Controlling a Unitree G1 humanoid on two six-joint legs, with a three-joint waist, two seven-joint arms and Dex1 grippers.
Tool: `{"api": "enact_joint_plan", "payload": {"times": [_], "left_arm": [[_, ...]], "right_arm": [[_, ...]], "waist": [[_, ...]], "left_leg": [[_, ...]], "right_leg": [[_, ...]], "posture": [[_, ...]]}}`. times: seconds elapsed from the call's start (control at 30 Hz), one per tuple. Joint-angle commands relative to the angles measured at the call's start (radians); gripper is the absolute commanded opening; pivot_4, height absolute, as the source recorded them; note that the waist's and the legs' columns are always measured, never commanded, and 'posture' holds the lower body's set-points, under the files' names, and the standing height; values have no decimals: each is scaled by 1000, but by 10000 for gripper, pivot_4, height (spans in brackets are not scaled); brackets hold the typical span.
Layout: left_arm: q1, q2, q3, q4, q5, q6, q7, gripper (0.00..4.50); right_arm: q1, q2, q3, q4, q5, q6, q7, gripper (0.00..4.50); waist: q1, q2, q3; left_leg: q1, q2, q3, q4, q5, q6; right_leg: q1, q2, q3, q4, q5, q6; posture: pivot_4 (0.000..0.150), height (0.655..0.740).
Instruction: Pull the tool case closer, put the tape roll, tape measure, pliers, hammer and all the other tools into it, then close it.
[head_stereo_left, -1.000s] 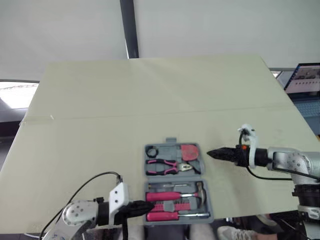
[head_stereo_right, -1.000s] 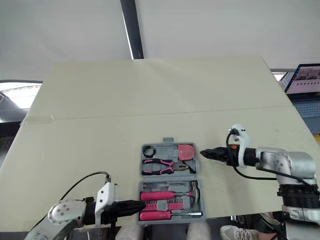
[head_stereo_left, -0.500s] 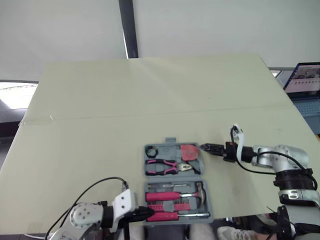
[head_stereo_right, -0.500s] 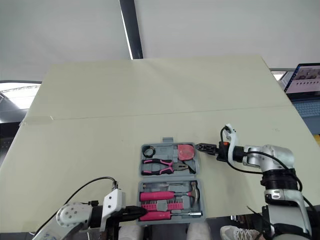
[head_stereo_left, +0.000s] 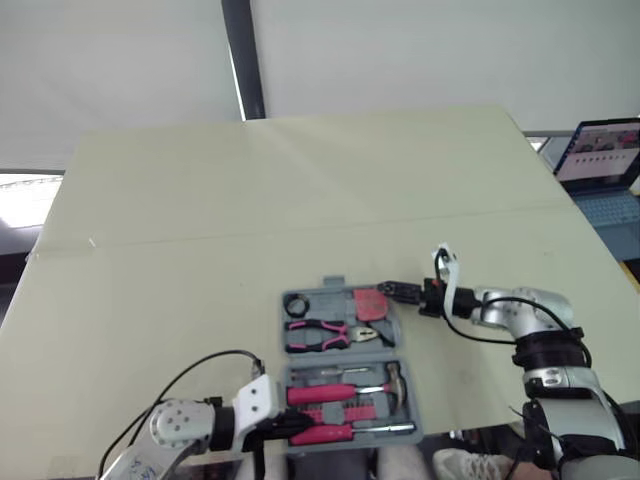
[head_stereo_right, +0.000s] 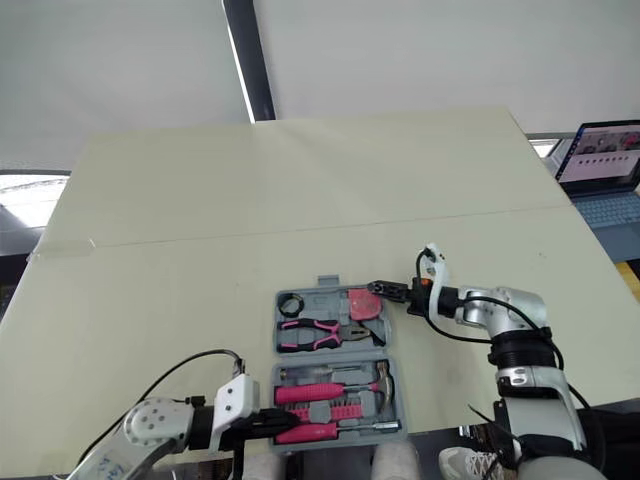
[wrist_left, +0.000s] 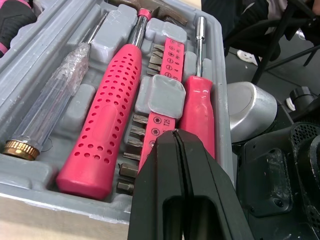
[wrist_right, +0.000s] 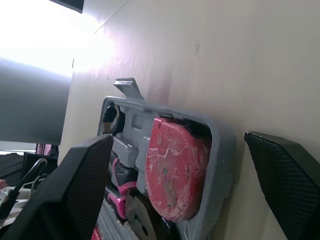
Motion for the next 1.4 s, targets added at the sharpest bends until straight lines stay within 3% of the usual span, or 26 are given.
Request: {"api": "enact_joint_plan", "payload": {"times": [0.03, 0.3, 0.5, 0.7, 0.8, 0.9, 1.03, 1.13, 1.4], "left_arm": [[2, 14, -7, 21, 39, 18, 19, 0], [-7, 7, 5, 26, 45, 4, 37, 0], [36, -6, 94, -111, -44, 95, 87, 0], [198, -22, 320, -373, -230, 297, 193, 0], [393, -40, 561, -468, -385, 400, 207, 0], [552, -35, 722, -401, -412, 364, 118, 0], [564, -7, 770, -211, -336, 243, 40, 0], [492, -1, 785, -118, -321, 179, 25, 0], [328, -7, 755, -53, -302, 149, 64, 0]], "right_arm": [[13, 18, 0, -84, 43, 41, 22, 44400], [35, 12, -90, -284, 136, 155, -8, 44400], [94, -30, -175, -528, 265, 289, -52, 44400], [199, -43, -359, -793, 490, 497, -152, 44400], [355, -61, -417, -917, 660, 514, -240, 44400], [493, -73, -446, -985, 793, 493, -341, 44400], [632, -119, -446, -1027, 871, 413, -449, 44400], [706, -207, -502, -1056, 850, 340, -432, 44400], [932, -421, -517, -1055, 390, -69, -144, 44400]], "waist": [[0, 0, 0], [2, 0, 0], [4, 0, 0], [7, -1, 1], [11, -5, 0], [15, -5, 0], [35, -4, -1], [41, -4, -1], [32, -11, -5]], "left_leg": [[0, 0, 0, 0, 0, 0], [-1, 0, 0, 0, 0, 0], [-1, 0, 0, 0, 0, 0], [-4, 0, -1, 0, 0, 0], [-3, 1, -1, -1, 0, 0], [-4, 0, 1, -1, -1, 1], [-1, 0, 3, 0, -1, 1], [-2, 0, 3, 0, -2, 2], [-2, 0, 4, -1, -2, 3]], "right_leg": [[0, 0, 0, 0, 0, 0], [-1, 0, 0, 0, 0, 0], [-1, 0, 0, 0, 0, 0], [-3, -1, 1, 0, 0, 0], [-2, 0, 0, -1, 0, 0], [-3, 0, 1, -3, 0, 0], [-1, 0, 3, -3, 0, -1], [-2, 0, 3, -3, 0, -2], [-2, 0, 4, -4, 1, -1]], "posture": [[1500, 7360], [1500, 7360], [1500, 7360], [1500, 7360], [1500, 7360], [1500, 7360], [1500, 7360], [1500, 7360], [1500, 7360]]}}
